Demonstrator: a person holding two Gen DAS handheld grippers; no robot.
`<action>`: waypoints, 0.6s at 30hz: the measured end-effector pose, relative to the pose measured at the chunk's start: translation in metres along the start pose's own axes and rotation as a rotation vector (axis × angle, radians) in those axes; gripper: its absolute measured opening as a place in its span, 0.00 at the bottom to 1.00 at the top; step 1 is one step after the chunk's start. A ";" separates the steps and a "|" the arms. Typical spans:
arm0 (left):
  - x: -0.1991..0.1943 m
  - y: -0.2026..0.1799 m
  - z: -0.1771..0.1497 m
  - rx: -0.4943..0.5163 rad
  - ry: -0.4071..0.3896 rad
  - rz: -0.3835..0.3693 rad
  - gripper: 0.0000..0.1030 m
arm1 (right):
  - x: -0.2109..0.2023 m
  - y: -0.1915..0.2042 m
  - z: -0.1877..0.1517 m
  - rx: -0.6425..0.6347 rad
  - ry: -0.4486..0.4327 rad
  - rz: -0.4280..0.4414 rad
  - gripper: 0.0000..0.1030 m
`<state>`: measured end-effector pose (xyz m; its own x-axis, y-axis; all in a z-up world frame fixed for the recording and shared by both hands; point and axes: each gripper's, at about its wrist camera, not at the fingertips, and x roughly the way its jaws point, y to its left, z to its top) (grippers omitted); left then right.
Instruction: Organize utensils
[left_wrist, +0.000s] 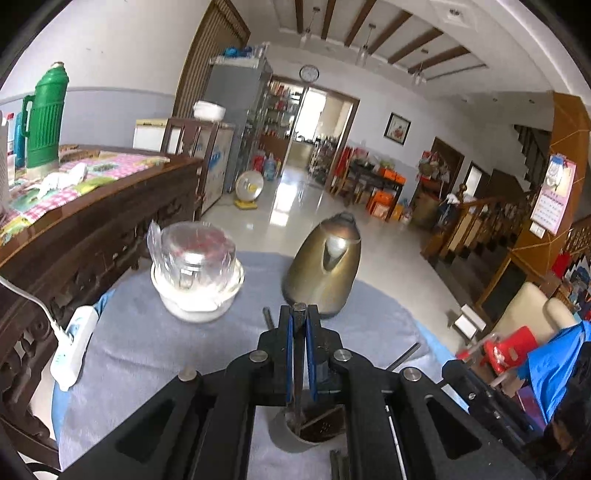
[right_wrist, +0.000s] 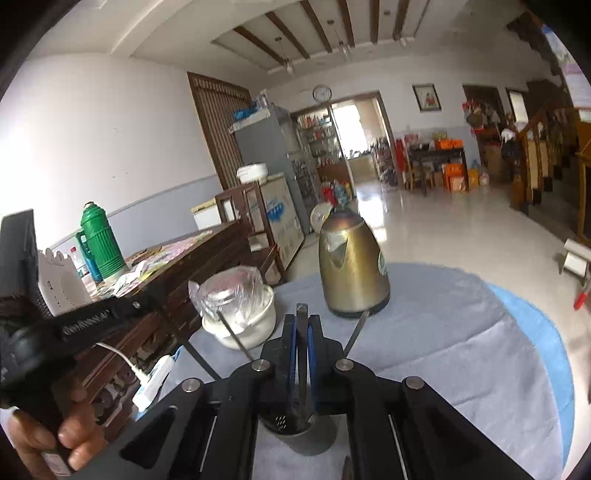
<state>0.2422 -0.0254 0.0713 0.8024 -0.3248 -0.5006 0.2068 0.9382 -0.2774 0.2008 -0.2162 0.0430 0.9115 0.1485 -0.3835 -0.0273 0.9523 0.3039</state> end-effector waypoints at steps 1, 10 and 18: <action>0.001 0.001 -0.002 0.000 0.009 -0.001 0.06 | 0.000 -0.001 -0.002 0.014 0.008 0.006 0.08; -0.021 0.016 -0.026 0.032 0.017 0.022 0.52 | -0.019 -0.047 -0.014 0.249 0.033 0.104 0.30; -0.034 0.026 -0.066 0.056 0.112 0.028 0.60 | -0.065 -0.070 -0.021 0.293 -0.079 0.084 0.60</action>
<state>0.1835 0.0020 0.0265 0.7416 -0.3063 -0.5968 0.2183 0.9514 -0.2171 0.1354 -0.2871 0.0285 0.9404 0.1911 -0.2814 0.0055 0.8185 0.5745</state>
